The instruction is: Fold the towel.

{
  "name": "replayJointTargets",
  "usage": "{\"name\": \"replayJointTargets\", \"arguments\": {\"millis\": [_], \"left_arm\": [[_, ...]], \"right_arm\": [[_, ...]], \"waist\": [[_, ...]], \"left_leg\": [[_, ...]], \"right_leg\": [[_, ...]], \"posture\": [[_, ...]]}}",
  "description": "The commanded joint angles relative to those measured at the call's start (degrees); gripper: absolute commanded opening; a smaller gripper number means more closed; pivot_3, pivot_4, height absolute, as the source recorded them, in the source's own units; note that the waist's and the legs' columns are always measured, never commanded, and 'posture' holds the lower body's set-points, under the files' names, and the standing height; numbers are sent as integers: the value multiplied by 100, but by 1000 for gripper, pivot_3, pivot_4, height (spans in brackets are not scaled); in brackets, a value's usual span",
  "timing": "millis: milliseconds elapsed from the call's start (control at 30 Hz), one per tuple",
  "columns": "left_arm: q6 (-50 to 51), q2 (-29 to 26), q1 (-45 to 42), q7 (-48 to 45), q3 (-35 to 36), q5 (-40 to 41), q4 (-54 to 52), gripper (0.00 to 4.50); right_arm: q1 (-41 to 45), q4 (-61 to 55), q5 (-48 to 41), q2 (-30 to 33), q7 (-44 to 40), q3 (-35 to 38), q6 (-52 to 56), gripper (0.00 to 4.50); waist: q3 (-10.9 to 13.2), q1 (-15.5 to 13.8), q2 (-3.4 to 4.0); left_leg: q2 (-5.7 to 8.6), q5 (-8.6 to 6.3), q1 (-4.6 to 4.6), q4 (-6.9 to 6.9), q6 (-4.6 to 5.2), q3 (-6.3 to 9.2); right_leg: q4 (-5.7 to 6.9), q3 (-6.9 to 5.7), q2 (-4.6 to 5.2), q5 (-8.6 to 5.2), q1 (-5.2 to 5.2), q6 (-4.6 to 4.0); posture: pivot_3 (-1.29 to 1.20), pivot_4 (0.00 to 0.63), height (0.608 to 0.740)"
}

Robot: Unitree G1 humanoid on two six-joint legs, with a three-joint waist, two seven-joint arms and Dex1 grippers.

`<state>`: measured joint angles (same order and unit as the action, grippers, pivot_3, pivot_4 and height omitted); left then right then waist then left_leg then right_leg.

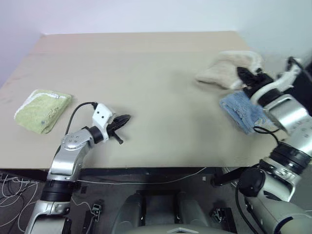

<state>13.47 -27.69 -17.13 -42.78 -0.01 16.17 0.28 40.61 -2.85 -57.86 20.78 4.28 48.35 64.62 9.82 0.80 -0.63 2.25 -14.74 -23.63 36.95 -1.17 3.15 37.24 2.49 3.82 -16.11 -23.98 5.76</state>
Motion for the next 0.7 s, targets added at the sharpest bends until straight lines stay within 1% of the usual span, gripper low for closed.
{"name": "replayJointTargets", "arguments": {"millis": [33,200,333,433,533,600,633,700], "left_arm": [[-215,101,-243,-138,-129,-66,194,76],[-331,251,-395,-262,-250,-109,398,76],[-356,323,-451,-291,-301,-145,474,76],[-378,364,-475,-299,-353,-167,505,76],[-392,393,-462,-308,-365,-184,509,76],[-392,400,-442,-318,-363,-188,500,76],[-386,405,-426,-320,-362,-187,485,76],[-361,415,-399,-329,-360,-179,457,76]], "right_arm": [[-323,-402,-544,123,913,661,59,11],[-1225,-801,-972,-128,1949,980,-40,11],[-1593,-861,-1372,-268,2502,971,-226,11],[-1716,-790,-1480,-239,2744,864,-446,11],[-1788,-754,-1632,-167,2792,732,-660,11],[-1841,-743,-1745,-124,2790,646,-792,602],[-1860,-757,-1820,-112,2783,611,-862,787],[-1900,-810,-1898,-79,2788,531,-1026,1436]], "waist": [[-1,-3,-1],[-1,11,-1],[-2,21,3],[-2,15,3],[-2,10,3],[-2,2,3],[-2,2,3],[-2,3,3]], "left_leg": [[0,0,0,0,0,0],[-4,0,0,2,2,-3],[-5,1,3,6,2,-11],[-6,0,5,5,3,-10],[-5,0,5,8,3,-11],[-5,0,5,9,4,-10],[-5,0,6,10,4,-10],[-5,0,6,11,5,-10]], "right_leg": [[0,0,0,0,0,0],[1,3,-4,0,4,1],[6,4,-12,0,4,1],[6,3,-17,0,5,2],[6,3,-17,0,8,2],[5,1,-18,0,11,2],[5,1,-18,0,12,2],[4,1,-18,0,13,2]], "posture": [[0,150,740],[0,150,740],[0,150,740],[0,150,740],[0,150,740],[0,150,740],[0,150,740],[0,150,740]]}}
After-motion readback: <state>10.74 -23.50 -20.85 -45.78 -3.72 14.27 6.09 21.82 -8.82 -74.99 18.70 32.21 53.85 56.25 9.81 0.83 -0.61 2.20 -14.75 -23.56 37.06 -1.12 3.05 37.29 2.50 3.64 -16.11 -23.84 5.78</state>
